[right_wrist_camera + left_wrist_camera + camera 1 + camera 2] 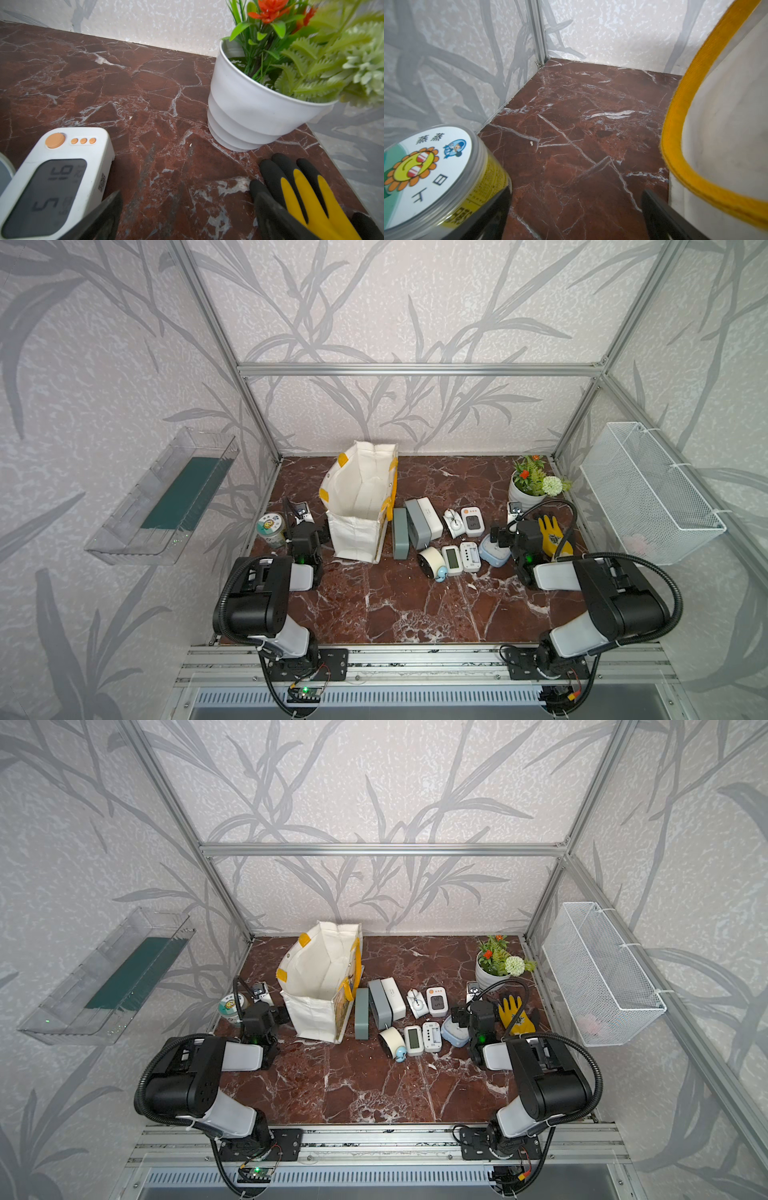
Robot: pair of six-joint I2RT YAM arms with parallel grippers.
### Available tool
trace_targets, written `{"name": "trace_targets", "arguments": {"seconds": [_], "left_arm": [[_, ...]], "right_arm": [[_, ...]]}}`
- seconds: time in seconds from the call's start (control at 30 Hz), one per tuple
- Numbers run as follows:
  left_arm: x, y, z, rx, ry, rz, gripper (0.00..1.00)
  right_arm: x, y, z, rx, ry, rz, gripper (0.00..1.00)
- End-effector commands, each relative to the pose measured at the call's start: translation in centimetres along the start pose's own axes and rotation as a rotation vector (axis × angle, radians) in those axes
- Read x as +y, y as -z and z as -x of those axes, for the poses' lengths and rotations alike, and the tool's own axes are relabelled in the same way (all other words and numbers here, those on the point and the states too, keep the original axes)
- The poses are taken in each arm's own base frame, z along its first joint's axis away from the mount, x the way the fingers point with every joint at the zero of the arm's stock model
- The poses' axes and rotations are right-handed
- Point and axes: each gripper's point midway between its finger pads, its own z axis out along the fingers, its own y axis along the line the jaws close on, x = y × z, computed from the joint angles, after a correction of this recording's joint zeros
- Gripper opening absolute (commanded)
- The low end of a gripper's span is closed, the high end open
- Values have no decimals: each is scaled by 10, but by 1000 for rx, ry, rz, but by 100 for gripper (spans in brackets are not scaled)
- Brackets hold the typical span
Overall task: Take the alarm clock out of the canvas bag
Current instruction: Reset both arms
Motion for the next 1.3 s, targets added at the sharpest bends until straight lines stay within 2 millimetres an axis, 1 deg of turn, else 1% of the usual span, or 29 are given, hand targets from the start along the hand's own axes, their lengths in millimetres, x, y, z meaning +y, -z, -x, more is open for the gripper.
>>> {"name": "trace_targets", "arguments": {"seconds": [0.0,0.4,0.5,0.57,0.67,1.27], "left_arm": [[-3,2,7,-39,-35,12,99],[-6,3,7,-43,-49,8,99],[-18,5,7,-50,-75,-63,99],[-19,3,5,-37,-73,-72,99],[-16,-1,5,-12,-51,-81,99],[-15,-1,4,-17,-53,-73,99]], "right_arm": [[-2,0,13,-45,-21,-7,99],[-2,-1,13,-45,-21,-6,99],[-2,-1,13,-45,-21,-6,99],[-2,0,13,-44,-21,-5,99],[-2,-1,13,-44,-20,-7,99],[-2,-1,13,-44,-20,-6,99]]}}
